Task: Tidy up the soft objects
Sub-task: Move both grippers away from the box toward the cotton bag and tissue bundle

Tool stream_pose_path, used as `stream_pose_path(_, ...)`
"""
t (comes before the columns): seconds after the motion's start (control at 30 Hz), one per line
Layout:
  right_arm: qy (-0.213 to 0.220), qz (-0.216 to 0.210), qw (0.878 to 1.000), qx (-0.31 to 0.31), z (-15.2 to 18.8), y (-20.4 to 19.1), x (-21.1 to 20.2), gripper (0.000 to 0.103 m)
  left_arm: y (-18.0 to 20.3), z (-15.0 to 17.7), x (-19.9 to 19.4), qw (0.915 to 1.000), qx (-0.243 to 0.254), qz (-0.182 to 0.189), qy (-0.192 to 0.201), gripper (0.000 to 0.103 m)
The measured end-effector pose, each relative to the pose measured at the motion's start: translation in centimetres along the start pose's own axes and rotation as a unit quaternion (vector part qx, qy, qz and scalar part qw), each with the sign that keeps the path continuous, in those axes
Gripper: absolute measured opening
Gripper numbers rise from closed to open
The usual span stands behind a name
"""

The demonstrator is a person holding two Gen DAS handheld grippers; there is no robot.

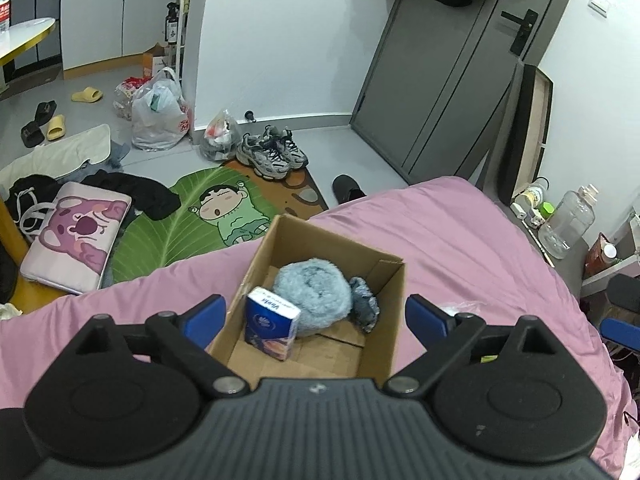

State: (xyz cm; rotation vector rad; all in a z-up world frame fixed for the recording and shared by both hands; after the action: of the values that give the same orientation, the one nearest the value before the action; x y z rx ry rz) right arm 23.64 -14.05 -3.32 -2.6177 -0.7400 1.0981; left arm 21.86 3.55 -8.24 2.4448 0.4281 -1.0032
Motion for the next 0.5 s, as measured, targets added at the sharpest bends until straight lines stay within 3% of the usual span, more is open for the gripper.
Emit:
stream_pose_path(0.33,0.03,0.047,0.998,0.025,-0.5,6.6,-3.2,0.096,4.9,0.0,0.5,0.9995,0.024,0.021,0.007,0.095)
stream_pose_path(0.5,0.033,0.065,0.995,0.067,0.1,9.7,-3.1,0.096,7.5,0.4,1.5,0.9987,0.037,0.034,0.001,0.095)
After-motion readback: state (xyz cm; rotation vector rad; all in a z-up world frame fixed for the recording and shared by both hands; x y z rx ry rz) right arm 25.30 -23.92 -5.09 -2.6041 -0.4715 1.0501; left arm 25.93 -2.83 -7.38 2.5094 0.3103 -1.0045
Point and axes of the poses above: each gripper's, at about its wrist camera, not at the fingertips, and x roughly the way its jaws point, y to its right, z to its underside, the point moved 6 cm from there along x, roughly the way its jaws point, and after that the axes turned 5 degrees about -x, right-handed, at the moved point
